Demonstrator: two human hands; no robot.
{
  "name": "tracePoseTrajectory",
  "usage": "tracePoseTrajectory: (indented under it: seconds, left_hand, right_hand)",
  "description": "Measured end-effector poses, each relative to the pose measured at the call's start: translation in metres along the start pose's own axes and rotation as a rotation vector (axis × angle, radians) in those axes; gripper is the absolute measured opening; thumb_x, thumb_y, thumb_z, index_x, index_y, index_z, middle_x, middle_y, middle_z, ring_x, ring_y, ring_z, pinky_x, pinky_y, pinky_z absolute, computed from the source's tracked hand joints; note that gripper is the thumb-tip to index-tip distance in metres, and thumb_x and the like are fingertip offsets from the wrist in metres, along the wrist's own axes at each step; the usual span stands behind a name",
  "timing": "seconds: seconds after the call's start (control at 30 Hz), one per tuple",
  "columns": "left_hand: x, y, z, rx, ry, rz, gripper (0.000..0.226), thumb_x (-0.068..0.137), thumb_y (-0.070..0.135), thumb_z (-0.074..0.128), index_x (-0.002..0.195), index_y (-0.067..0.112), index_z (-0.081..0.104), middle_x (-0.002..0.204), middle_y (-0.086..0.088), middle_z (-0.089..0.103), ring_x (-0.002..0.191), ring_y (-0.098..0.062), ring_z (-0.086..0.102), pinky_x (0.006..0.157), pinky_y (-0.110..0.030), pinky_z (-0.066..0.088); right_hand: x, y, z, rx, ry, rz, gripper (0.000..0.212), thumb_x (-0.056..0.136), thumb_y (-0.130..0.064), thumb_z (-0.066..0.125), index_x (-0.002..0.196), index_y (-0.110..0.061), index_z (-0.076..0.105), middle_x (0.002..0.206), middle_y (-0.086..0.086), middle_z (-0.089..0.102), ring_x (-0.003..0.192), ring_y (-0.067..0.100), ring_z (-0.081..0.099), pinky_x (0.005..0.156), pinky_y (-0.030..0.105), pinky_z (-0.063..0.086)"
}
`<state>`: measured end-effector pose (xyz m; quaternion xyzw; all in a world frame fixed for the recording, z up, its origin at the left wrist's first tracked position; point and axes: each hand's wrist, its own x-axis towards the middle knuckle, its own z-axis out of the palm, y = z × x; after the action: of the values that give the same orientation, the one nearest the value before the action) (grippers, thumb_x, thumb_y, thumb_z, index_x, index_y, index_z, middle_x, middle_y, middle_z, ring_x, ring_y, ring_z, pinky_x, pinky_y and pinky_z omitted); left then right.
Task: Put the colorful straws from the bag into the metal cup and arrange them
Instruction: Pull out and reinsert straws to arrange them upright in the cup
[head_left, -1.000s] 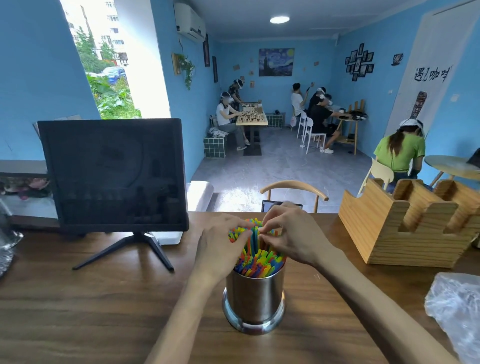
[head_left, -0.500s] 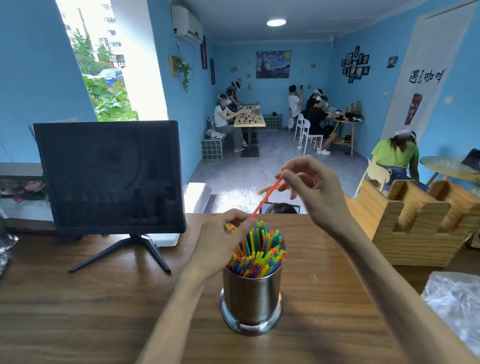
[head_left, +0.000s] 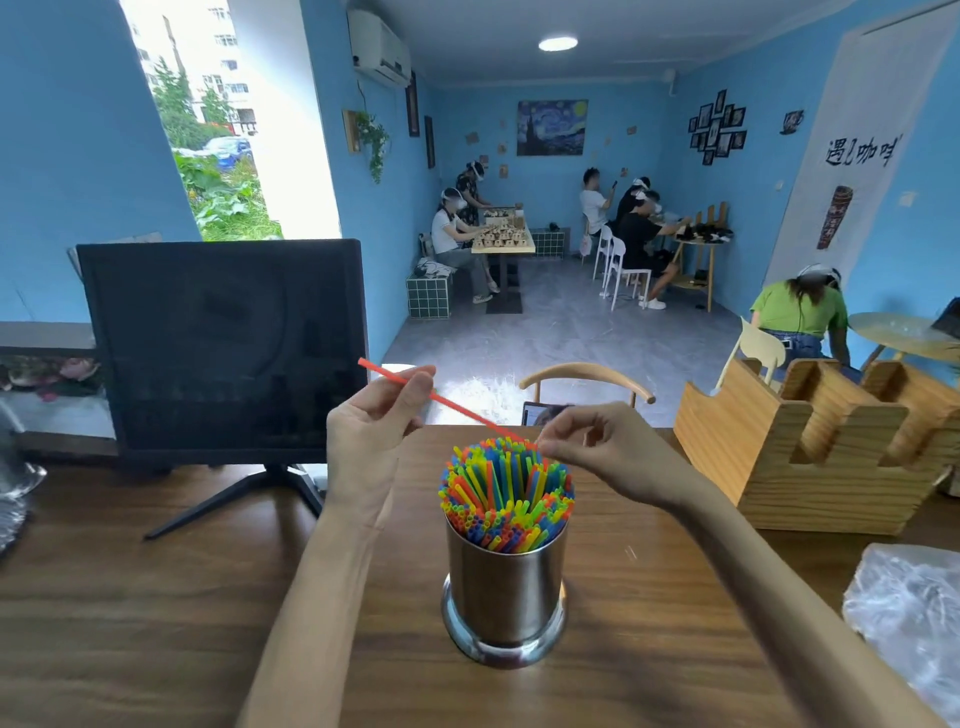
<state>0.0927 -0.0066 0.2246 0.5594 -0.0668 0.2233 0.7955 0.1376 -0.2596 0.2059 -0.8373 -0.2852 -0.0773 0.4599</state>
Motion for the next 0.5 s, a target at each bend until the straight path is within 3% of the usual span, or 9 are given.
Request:
tracePoseTrajectory:
  seconds: [0.1,0.23,0.37,0.5]
  left_hand:
    - [-0.004,-0.001,0.006,0.002,0.007,0.059,0.033,0.080,0.036,0.075,0.110,0.021,0.077,0.091,-0.005,0.079,0.081,-0.019,0.075,0.070,-0.022,0.060]
    - [-0.007,-0.007,0.010,0.230,-0.044,0.247,0.041,0.097,0.016,0.069,0.128,0.040,0.057,0.090,0.002,0.079,0.078,-0.016,0.077,0.067,-0.019,0.058]
    - [-0.013,-0.022,0.013,0.345,-0.130,0.268,0.054,0.095,0.022,0.073,0.124,0.057,0.043,0.092,0.003,0.078,0.072,-0.019,0.076,0.063,-0.019,0.055]
    - [-0.017,-0.042,0.013,0.666,-0.186,0.255,0.041,0.091,0.030,0.076,0.110,0.058,0.054,0.092,0.018,0.074,0.081,-0.002,0.073,0.068,-0.015,0.056]
  right_hand:
    - [-0.003,0.008,0.002,-0.184,-0.075,0.080,0.019,0.084,-0.045,0.080,0.099,-0.035,0.076,0.092,-0.017,0.072,0.087,-0.001,0.065,0.067,0.013,0.047]
    - [-0.003,0.012,0.003,-0.172,-0.074,0.115,0.007,0.083,-0.044,0.082,0.083,-0.042,0.075,0.083,-0.015,0.070,0.080,0.002,0.066,0.064,0.016,0.052]
    - [-0.001,0.010,0.006,-0.142,-0.022,0.101,0.007,0.085,-0.036,0.081,0.081,-0.038,0.077,0.088,-0.010,0.072,0.083,0.002,0.067,0.066,0.016,0.052]
    - [0.001,0.000,0.003,-0.032,0.105,0.069,0.007,0.094,-0.028,0.072,0.095,-0.033,0.077,0.090,-0.012,0.076,0.084,0.005,0.071,0.074,0.027,0.058]
